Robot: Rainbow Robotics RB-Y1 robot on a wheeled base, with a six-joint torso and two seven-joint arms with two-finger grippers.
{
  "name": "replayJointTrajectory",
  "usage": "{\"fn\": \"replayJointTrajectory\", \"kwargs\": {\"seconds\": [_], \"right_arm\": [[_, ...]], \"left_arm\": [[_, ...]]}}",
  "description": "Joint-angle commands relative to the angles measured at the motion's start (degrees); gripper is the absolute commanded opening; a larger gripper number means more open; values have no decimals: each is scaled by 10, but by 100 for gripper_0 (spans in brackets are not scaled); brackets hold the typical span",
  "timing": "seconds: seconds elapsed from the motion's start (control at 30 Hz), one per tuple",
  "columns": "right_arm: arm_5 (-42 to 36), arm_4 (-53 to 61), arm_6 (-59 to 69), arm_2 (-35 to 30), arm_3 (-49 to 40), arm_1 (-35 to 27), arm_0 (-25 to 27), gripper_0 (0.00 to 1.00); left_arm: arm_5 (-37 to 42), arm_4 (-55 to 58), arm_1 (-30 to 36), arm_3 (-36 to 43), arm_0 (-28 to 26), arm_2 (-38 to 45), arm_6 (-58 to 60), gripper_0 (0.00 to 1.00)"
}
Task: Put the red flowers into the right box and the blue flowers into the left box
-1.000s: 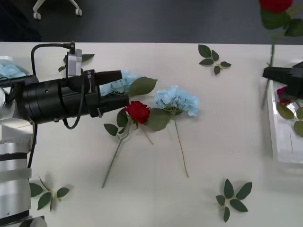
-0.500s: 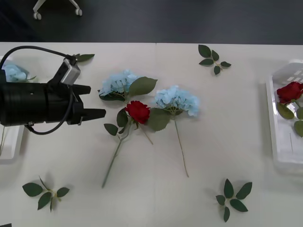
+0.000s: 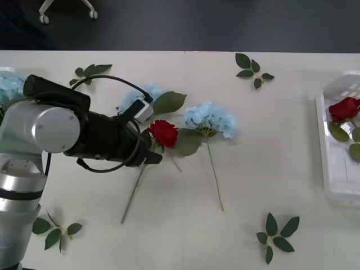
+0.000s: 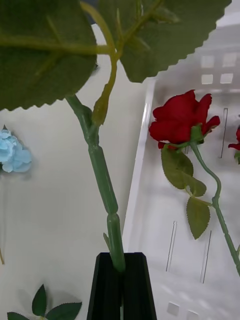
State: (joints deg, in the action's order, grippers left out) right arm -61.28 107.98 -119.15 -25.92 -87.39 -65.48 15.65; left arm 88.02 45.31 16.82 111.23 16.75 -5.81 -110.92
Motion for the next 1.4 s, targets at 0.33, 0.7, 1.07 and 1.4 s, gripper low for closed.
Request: {"fn": "replayJointTrajectory", "kwargs": {"seconds": [0.33, 0.7, 1.07, 1.4], "right_arm": [[41, -91, 47, 10, -4, 36, 40, 0], [142, -104, 137, 46, -3, 43, 55, 0], [169, -220, 209, 61, 38, 48, 0, 0], [190, -258, 202, 112, 117, 46, -76, 0]], "left_arm": [[1, -149, -76, -37, 20, -17, 117, 100], [0, -191, -76, -117, 55, -19, 119, 100], [-21, -224, -78, -167, 76, -45, 119, 100], [-57, -231, -82, -214, 92, -56, 119, 100]]}}
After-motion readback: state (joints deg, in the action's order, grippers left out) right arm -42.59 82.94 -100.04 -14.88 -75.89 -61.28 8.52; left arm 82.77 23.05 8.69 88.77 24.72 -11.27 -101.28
